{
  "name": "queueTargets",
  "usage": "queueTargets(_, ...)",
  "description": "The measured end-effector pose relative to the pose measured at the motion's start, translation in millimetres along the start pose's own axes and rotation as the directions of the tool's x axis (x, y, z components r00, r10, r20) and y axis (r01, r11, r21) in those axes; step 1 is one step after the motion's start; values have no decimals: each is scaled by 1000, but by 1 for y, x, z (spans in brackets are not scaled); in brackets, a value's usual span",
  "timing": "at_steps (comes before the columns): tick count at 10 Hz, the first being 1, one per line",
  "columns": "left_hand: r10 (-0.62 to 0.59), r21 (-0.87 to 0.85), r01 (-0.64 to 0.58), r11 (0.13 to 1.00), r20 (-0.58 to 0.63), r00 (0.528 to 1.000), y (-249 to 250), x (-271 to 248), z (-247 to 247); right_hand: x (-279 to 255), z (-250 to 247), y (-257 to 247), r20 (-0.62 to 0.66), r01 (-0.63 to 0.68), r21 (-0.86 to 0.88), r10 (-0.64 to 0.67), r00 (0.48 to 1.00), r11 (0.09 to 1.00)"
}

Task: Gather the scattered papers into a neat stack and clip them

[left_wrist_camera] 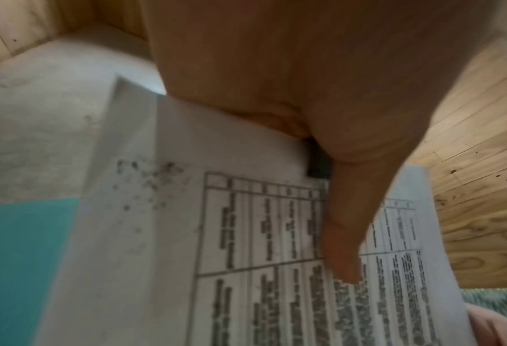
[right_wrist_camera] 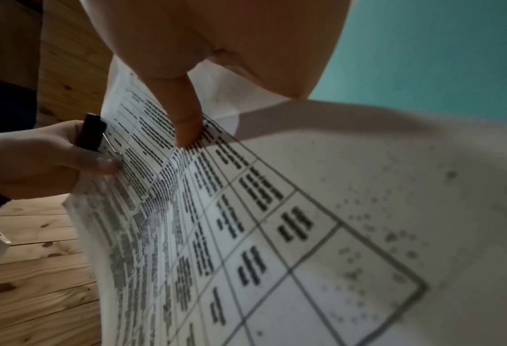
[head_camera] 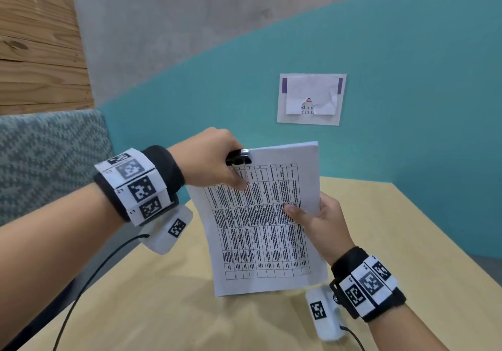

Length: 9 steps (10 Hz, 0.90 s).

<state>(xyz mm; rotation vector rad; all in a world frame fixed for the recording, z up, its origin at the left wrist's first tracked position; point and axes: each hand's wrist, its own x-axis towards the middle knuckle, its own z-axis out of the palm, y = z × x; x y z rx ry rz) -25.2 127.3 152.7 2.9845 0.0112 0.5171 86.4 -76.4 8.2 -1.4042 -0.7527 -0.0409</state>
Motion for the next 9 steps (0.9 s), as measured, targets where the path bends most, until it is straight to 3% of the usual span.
queueTargets(1,-11,28,13,1000,-75,997,0,4,9,0,1,-1,-14,-35,-15,34,999,999)
queueTargets(2,21,118,11,993,-263,964,-7,7,20,4,-2,-3,-70,-74,6,74,995,997)
queueTargets(3,-127,-197,37,980,-466,876,-15,3,44,4,-10,-3,-143,-164,84,174,974,983)
queueTargets(4,-393,-670,223,708,-112,912,-17,-9,82,2,-24,2,-157,-298,165,323,933,940)
queueTargets(5,-375,-798,353,489,173,911,-11,-20,124,-2,-45,13,-174,-470,196,503,847,860)
queueTargets(7,-312,-722,427,544,298,902,-2,-22,178,-22,-76,29,-242,-719,-14,695,677,695)
queueTargets(8,-317,-620,496,607,384,867,-2,-19,192,-26,-98,57,-193,-777,-161,752,630,609)
queueTargets(9,-346,-414,504,758,400,849,-4,-15,193,-32,-98,50,-212,-781,-290,759,616,553)
